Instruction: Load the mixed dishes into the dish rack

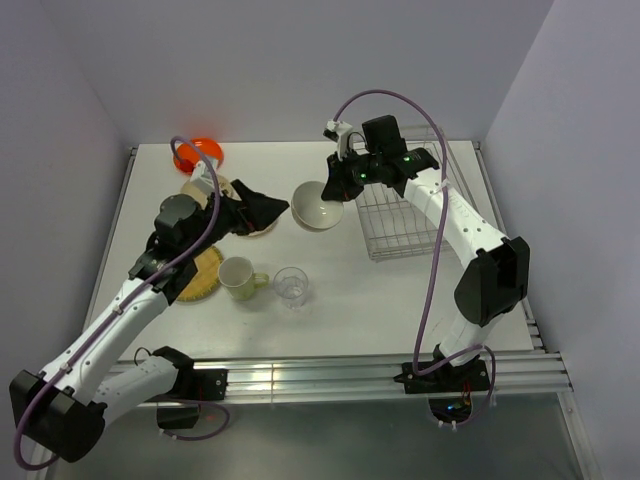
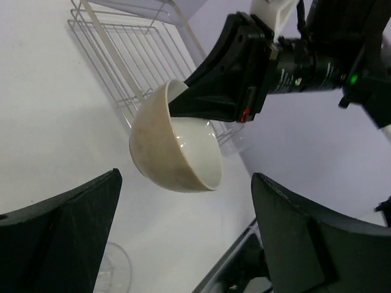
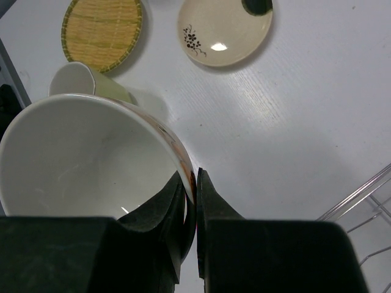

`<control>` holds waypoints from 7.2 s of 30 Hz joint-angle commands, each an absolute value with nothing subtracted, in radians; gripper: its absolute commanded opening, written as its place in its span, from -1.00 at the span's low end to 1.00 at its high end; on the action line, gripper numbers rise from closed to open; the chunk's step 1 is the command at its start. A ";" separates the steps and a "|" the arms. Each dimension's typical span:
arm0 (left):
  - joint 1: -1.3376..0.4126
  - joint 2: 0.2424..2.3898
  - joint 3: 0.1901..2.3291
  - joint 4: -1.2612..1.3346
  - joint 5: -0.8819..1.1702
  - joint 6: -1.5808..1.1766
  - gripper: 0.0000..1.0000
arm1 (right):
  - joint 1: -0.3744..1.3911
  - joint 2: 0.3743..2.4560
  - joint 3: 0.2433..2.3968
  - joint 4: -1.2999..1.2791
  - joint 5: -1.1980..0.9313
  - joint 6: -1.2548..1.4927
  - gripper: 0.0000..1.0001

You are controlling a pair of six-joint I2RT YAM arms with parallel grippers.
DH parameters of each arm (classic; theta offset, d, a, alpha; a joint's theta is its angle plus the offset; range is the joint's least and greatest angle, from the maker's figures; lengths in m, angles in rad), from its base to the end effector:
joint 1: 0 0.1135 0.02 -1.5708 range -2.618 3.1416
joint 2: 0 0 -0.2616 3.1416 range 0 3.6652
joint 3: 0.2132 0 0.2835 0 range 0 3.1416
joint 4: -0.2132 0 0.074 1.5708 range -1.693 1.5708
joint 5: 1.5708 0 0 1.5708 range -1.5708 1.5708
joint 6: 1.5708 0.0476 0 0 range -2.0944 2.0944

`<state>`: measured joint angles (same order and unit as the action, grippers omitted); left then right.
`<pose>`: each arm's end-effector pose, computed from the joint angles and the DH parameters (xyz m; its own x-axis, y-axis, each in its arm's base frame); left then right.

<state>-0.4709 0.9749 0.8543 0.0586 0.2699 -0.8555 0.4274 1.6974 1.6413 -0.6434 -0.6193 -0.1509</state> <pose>0.2394 -0.1361 0.3488 -0.5453 -0.5388 -0.6421 0.4006 0.5053 -0.7643 0.3701 0.1990 0.3448 -0.4678 -0.3476 -0.8127 -0.8214 0.5105 0.2545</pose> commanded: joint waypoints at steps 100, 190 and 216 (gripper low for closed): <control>-0.937 0.910 0.903 -0.445 0.115 1.163 0.93 | 0.649 2.036 2.057 -1.373 -1.152 -0.334 -1.00; -0.953 0.891 0.831 -0.404 0.009 1.045 0.21 | 0.483 1.942 2.014 -1.324 -1.105 -0.364 0.21; -0.891 1.189 0.945 0.060 0.141 0.612 0.17 | 0.124 1.809 1.904 -1.155 -1.097 -0.311 0.23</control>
